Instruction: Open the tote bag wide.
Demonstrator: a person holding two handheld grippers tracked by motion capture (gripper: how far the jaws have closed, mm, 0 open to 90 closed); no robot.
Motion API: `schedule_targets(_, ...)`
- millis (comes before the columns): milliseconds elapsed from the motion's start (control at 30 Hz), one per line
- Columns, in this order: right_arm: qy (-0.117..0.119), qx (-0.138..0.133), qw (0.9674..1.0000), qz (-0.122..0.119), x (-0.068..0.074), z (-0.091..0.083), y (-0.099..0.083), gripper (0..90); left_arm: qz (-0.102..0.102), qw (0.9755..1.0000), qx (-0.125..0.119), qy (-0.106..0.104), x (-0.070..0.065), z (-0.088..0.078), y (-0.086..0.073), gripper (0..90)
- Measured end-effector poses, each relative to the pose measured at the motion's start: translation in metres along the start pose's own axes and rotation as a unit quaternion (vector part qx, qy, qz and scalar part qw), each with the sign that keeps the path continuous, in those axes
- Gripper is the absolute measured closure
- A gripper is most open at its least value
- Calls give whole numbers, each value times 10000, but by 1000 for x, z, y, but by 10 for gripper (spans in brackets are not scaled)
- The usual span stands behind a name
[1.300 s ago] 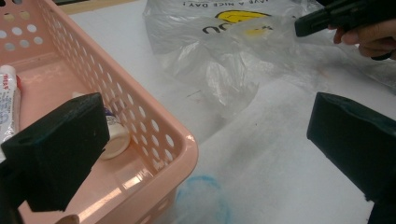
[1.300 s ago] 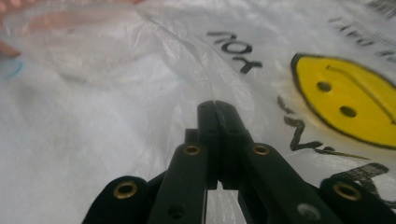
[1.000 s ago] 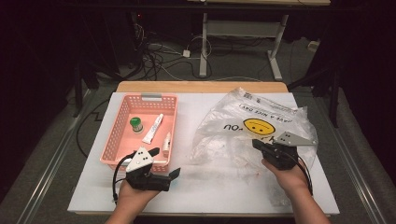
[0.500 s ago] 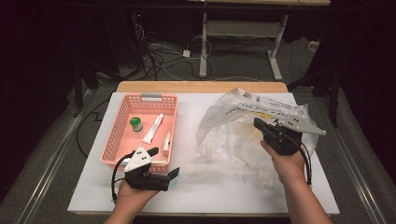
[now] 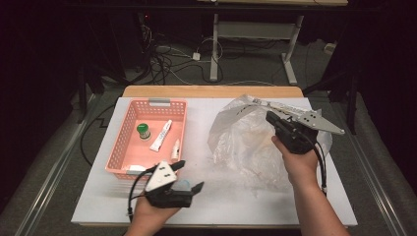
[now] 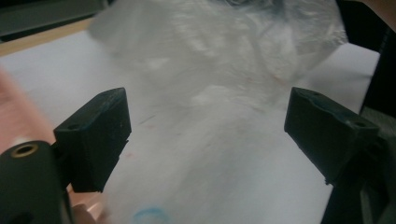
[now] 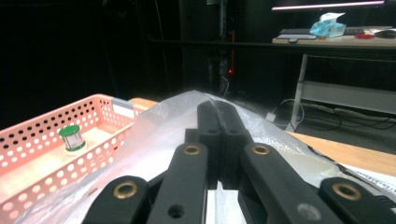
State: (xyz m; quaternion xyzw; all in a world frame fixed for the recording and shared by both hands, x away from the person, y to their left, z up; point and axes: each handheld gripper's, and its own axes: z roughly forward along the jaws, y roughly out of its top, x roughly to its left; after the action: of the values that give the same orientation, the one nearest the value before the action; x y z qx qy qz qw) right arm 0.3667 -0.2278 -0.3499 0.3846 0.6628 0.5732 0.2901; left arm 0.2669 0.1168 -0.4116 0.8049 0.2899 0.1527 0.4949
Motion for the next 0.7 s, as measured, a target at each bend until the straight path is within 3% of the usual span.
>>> schedule_targets(67, 28, 38, 10000, -23, 2, 2, -2, 900, 239, 9996, 159, -13, -11, 17, 13, 135)
schedule_targets(133, 30, 55, 10000, -32, 3, 2, -3, 900, 189, 9995, 246, 39, -14, 37, 28, 136)
schedule_targets(167, 33, 54, 10000, -62, 3, 2, -3, 900, 171, 9986, 456, 194, -14, 51, 39, 136)
schedule_targets(200, 20, 62, 10000, -58, 3, 1, -3, 900, 227, 9959, 759, 444, -12, 62, 48, 142)
schedule_targets(233, 19, 51, 10000, -38, 3, 0, -2, 900, 274, 9934, 956, 564, -9, 70, 53, 170)
schedule_targets(267, 21, 36, 10000, -66, 2, -1, -2, 900, 290, 9913, 1118, 631, -3, 78, 59, 248)
schedule_targets(333, 9, 16, 10000, -69, 1, -3, -1, 900, 306, 9889, 1294, 664, 10, 87, 66, 550)
schedule_targets(367, 18, 10, 10000, -59, 0, -5, 0, 900, 431, 9872, 1363, 706, 15, 90, 69, 651)
schedule_targets(433, 42, -17, 9999, -101, -2, -9, 2, 900, 468, 9871, 1288, 831, 25, 90, 75, 857)
schedule_targets(533, 57, -45, 9999, -131, -2, -12, 2, 900, 236, 9884, 1118, 999, 47, 86, 83, 864)
schedule_targets(700, 182, -53, 9997, -178, 7, -22, 2, 900, -91, 9903, 941, 1022, 80, 84, 91, 863)
